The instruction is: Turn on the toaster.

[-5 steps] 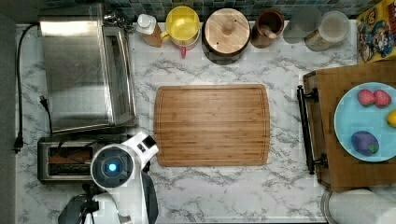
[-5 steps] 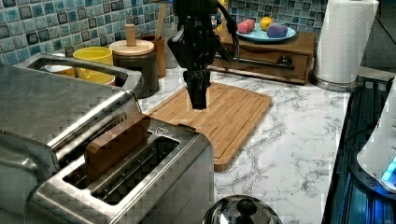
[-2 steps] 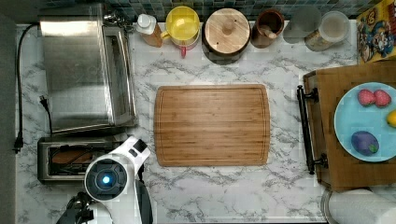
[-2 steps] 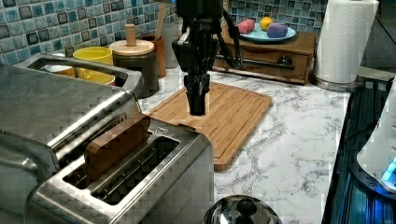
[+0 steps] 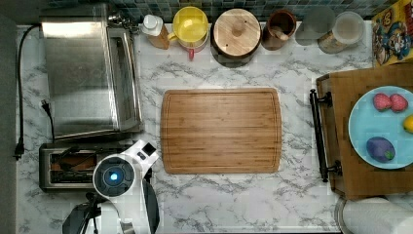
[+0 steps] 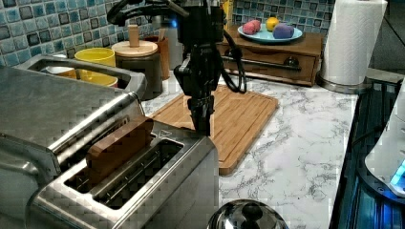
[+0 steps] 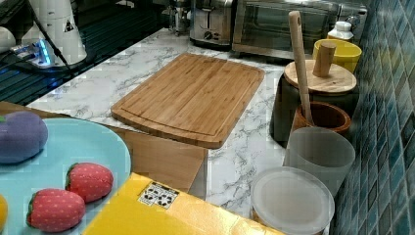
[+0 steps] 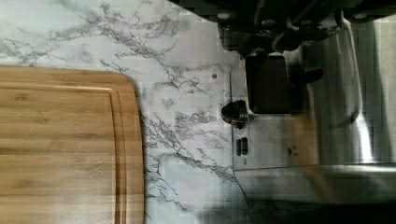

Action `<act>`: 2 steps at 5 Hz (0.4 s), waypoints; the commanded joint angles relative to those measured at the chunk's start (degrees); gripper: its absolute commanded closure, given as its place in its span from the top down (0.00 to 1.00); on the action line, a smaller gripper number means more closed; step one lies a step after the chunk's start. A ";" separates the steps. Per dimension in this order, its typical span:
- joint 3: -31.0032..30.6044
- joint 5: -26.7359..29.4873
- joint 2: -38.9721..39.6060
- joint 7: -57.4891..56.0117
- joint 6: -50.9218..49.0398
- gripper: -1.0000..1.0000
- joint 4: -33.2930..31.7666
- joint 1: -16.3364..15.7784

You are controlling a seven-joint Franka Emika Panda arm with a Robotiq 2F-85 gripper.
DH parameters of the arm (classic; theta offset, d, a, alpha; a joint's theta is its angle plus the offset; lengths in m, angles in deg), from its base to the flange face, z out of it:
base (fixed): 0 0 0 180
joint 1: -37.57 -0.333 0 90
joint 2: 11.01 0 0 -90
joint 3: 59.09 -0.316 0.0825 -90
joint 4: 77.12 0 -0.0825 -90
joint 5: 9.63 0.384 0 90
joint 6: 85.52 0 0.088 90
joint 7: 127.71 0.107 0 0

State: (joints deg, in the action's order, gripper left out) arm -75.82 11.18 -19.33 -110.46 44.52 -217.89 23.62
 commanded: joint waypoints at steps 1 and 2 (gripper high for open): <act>-0.57 -4.07 4.84 7.48 3.18 0.00 8.16 1.12; 0.64 -0.38 3.79 4.14 1.13 0.00 9.82 0.73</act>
State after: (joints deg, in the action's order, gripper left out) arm -75.83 9.74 -17.45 -110.16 43.98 -216.89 23.36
